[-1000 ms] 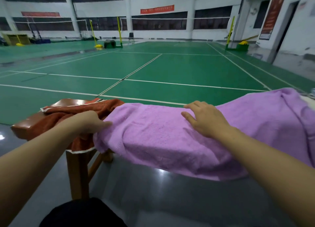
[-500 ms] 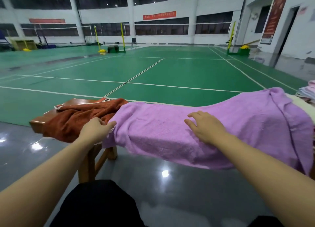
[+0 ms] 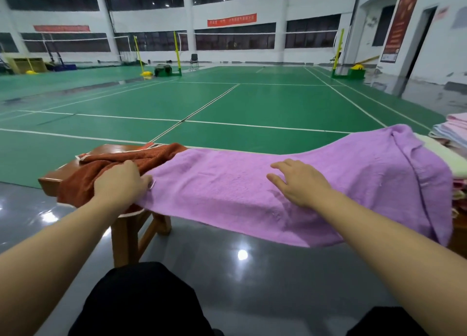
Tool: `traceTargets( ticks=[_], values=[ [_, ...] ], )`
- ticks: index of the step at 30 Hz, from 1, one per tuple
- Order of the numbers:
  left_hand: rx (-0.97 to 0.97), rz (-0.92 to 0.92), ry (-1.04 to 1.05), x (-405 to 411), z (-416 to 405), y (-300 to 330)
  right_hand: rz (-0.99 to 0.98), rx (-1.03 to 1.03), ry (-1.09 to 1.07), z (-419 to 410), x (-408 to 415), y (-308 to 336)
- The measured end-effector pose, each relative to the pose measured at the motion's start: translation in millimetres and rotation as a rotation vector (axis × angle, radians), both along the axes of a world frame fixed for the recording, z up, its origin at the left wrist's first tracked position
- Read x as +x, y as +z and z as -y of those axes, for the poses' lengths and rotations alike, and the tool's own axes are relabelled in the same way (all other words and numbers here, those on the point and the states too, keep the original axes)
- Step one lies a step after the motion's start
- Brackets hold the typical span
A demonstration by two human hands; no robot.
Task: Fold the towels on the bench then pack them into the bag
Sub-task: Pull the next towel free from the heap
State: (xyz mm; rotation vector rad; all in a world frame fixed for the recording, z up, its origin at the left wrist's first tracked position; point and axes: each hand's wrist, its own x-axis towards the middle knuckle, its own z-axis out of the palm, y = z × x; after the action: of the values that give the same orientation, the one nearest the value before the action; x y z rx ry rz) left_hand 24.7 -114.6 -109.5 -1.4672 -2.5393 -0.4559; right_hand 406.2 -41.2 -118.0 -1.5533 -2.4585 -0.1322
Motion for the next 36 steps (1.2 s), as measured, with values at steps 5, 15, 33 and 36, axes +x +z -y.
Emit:
traceTargets(
  ticks=[5, 15, 33, 36],
  values=[
    [0.063, -0.032, -0.192, 73.0, -22.6, 24.3, 0.039, 0.043, -0.044, 1.7, 22.9, 28.4],
    [0.108, 0.618, -0.976, 353.5, -64.9, 54.4, 0.117, 0.045, -0.387, -23.8, 147.9, 118.6],
    [0.117, 0.368, -1.022, 487.2, -107.7, 52.5, -0.410, -0.083, -0.559, -68.1, 231.6, 95.6],
    [0.097, 0.377, -1.050, 486.4, -102.7, 51.5, -0.428, -0.089, -0.569, -69.8, 233.3, 90.9]
  ],
)
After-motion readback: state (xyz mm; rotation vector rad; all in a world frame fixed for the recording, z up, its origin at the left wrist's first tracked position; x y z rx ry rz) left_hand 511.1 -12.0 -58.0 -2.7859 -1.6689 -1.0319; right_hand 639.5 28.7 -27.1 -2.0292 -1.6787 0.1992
